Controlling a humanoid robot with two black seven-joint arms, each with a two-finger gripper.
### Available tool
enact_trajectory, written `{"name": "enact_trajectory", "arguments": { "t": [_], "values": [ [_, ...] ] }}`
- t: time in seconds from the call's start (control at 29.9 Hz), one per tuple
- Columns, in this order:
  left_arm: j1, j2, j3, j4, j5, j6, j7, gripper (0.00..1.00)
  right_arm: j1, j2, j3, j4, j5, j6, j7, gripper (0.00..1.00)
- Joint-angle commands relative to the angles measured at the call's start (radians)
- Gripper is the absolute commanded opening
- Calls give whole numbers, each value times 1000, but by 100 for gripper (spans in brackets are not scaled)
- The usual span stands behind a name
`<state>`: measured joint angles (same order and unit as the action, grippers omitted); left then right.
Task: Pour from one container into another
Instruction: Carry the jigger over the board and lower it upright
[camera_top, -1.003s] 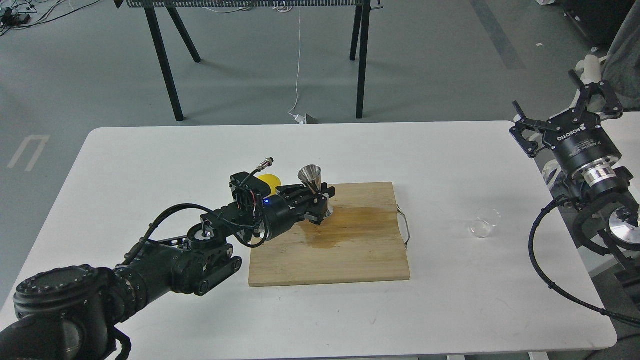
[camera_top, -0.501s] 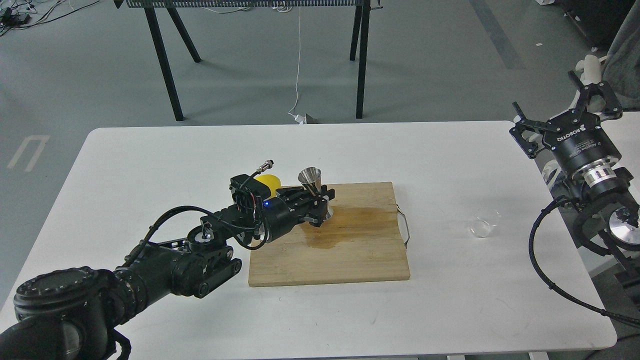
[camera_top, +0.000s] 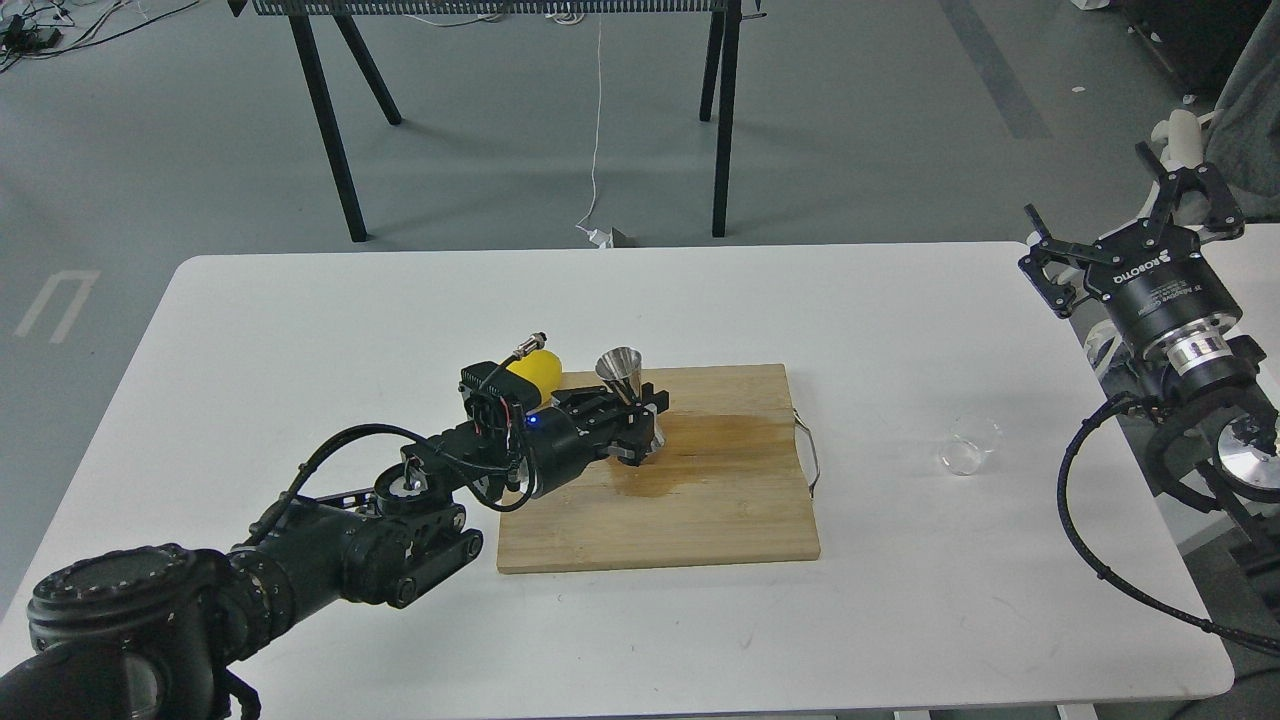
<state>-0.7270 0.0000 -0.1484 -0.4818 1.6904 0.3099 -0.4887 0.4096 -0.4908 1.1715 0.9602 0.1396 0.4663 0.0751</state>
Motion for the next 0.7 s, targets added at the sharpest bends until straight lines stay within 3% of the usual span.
{"name": "enact_trajectory", "arguments": {
  "t": [0.0,0.23,0.67],
  "values": [
    [1,0,0,-4,0,0,0,24,0,0,-1,0,0,0,0,99],
    [9,0,0,-27,0,-2,0,32,0,-2,0,2,0,0,0,99],
    [14,0,0,-27,0,0,0,34,-3,0,0,0,0,0,0,99]
  ]
}}
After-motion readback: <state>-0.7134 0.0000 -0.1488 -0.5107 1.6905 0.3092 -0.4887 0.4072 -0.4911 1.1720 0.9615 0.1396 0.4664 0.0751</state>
